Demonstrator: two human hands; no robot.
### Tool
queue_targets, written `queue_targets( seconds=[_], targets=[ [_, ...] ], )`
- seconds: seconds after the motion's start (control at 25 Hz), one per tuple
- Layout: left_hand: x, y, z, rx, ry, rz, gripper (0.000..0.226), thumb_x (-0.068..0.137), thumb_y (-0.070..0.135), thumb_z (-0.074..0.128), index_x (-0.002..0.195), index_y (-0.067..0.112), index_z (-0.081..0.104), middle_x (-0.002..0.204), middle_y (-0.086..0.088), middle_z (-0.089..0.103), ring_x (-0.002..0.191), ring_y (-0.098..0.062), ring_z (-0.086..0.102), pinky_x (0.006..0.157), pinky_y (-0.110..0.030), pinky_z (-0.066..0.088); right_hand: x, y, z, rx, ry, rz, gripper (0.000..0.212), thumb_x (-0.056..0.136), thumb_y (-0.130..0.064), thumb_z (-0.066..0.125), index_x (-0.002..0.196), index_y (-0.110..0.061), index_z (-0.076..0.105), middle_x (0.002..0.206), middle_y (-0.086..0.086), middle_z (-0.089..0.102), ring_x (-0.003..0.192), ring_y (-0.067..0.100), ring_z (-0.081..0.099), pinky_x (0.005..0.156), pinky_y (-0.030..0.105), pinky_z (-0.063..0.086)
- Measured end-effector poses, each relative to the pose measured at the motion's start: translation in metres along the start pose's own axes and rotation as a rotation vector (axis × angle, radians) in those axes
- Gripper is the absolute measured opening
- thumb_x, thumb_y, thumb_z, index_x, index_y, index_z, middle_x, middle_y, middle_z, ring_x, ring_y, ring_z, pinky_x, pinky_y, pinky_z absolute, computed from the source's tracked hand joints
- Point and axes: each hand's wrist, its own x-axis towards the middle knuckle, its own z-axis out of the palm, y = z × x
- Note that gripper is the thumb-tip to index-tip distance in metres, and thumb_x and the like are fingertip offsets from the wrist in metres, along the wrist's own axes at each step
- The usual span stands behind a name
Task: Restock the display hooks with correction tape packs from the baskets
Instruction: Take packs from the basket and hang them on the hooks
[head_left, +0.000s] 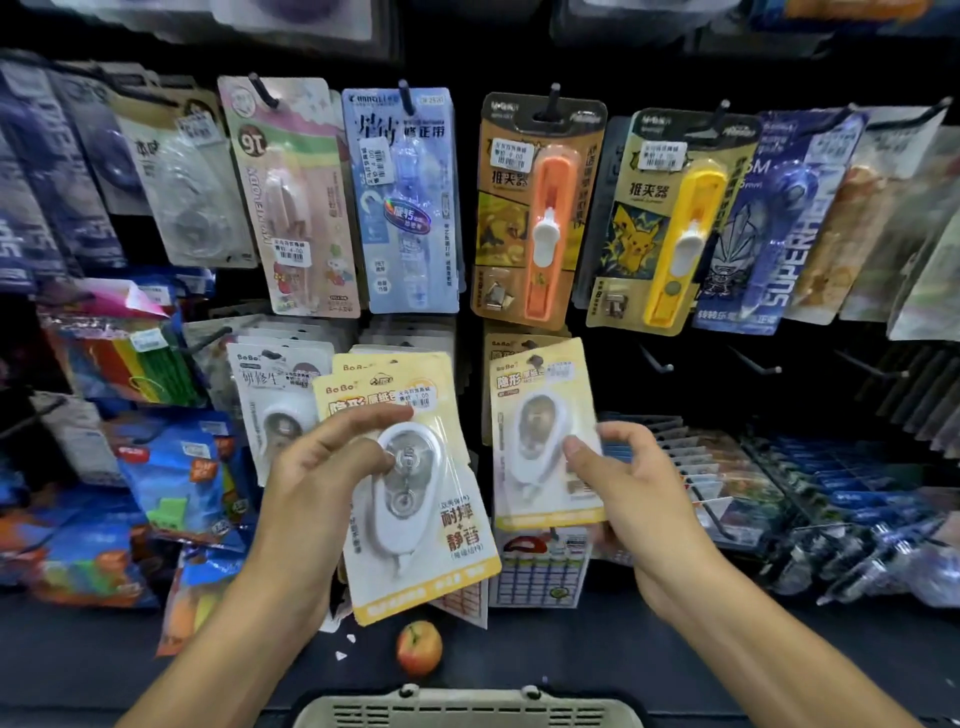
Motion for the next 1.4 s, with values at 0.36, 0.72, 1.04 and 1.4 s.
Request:
queue_targets(
  seconds=[0.36, 0.72, 1.04, 1.4],
  targets=[
    [-0.005, -0.006, 0.009, 0.073, -0.166, 0.060, 0.065, 0.067, 0.027, 0.091, 0.121, 0.050, 0.063, 0.122, 0.024, 0.068, 0.116, -0.008, 0.066, 0.093, -0.039, 0.058, -0.021, 0.013, 0.021, 0.003, -0.293, -0.068, 0.029, 0.077, -0.029, 0.087, 0.089, -0.017, 0.063, 0.086, 0.005, 0.076, 0.072, 0.017, 0.072, 0.060, 0.026, 0.056],
    [0.001, -0.001, 0.000, 0.181, 0.032, 0.091, 0.064, 0.088, 0.004, 0.074, 0.114, 0.060, 0.056, 0.123, 0.047, 0.051, 0.122, 0.025, 0.039, 0.113, -0.046, 0.035, -0.020, 0.008, 0.005, -0.103, 0.128, -0.325, 0.026, 0.103, -0.015, 0.051, 0.102, -0.041, 0.050, 0.103, -0.006, 0.068, 0.059, 0.018, 0.065, 0.038, 0.036, 0.053],
    [-0.006, -0.002, 0.008, 0.214, 0.014, 0.117, 0.048, 0.085, 0.002, 0.076, 0.100, 0.047, 0.067, 0.110, 0.042, 0.062, 0.106, 0.029, 0.049, 0.099, -0.026, 0.041, -0.017, 0.011, 0.000, -0.279, 0.166, -0.290, 0.019, 0.100, -0.023, 0.058, 0.095, -0.040, 0.061, 0.093, -0.020, 0.067, 0.075, 0.011, 0.060, 0.067, 0.049, 0.056],
    [-0.002, -0.008, 0.010, 0.109, -0.015, 0.104, 0.046, 0.083, -0.008, 0.073, 0.092, 0.037, 0.068, 0.105, 0.023, 0.072, 0.101, -0.004, 0.070, 0.081, -0.038, 0.061, -0.026, 0.018, 0.017, -0.098, -0.163, -0.090, 0.054, 0.085, -0.040, 0.075, 0.117, -0.064, 0.040, 0.124, -0.033, 0.055, 0.111, -0.003, 0.060, 0.089, 0.025, 0.047]
  ],
)
